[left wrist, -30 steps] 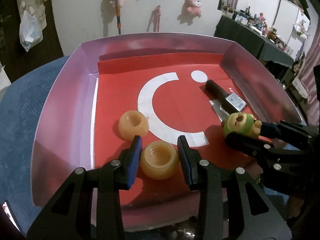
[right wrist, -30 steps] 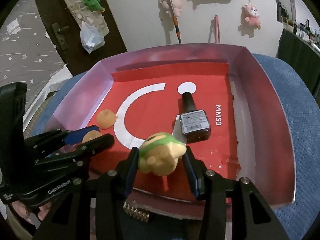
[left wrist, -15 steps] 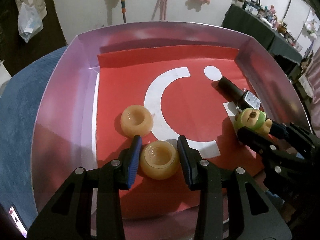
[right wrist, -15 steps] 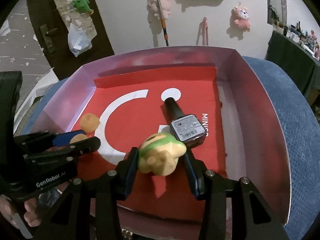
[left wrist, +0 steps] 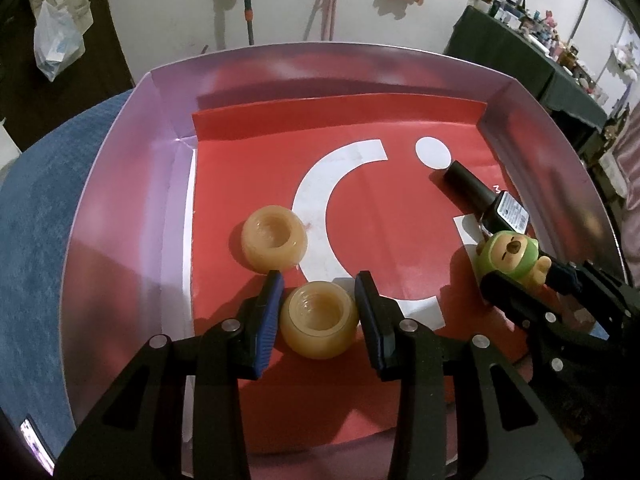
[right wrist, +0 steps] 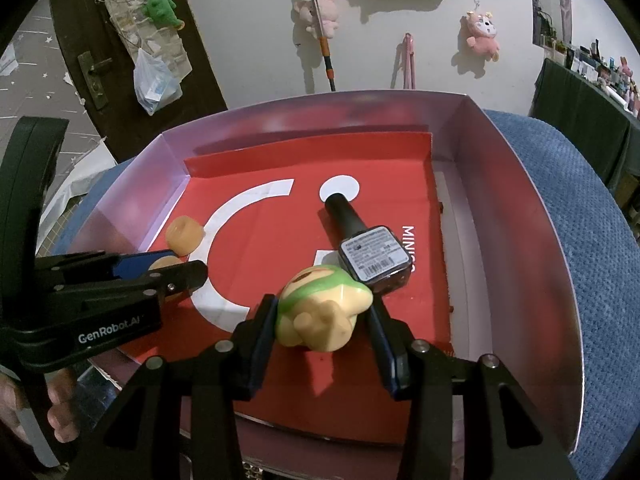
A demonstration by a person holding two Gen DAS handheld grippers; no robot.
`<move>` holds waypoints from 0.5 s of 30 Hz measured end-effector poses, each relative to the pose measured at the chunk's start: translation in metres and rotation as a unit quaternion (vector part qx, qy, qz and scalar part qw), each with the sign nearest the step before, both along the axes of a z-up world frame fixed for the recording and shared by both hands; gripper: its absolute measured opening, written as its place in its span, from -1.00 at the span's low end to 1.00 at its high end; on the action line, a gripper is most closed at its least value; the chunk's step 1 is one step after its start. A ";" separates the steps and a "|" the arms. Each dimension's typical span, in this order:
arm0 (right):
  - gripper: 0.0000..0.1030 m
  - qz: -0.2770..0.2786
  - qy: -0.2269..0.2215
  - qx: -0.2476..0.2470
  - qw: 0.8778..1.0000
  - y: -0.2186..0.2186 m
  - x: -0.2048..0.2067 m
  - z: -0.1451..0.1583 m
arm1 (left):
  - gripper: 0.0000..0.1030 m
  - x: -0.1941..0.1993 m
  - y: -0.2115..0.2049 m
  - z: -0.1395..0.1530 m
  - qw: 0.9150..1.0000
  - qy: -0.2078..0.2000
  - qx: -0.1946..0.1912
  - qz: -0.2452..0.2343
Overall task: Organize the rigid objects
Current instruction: 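Lower and open the left tool releasing the ring while the right tool releases the figure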
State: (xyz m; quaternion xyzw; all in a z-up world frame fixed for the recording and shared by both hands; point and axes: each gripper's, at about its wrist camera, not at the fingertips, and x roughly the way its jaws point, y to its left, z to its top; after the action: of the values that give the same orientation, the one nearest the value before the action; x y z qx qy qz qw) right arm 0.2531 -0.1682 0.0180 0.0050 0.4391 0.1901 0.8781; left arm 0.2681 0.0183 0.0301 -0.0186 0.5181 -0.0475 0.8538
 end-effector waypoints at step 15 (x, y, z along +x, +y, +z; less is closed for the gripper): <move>-0.06 0.001 0.000 0.000 1.000 -0.001 0.000 -0.001 | -0.08 -0.002 0.003 0.002 1.000 0.002 -0.006 0.002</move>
State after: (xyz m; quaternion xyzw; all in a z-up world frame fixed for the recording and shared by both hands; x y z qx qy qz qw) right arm 0.2528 -0.1692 0.0172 0.0044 0.4395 0.1903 0.8778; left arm 0.2665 0.0208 0.0316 -0.0251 0.5194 -0.0488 0.8528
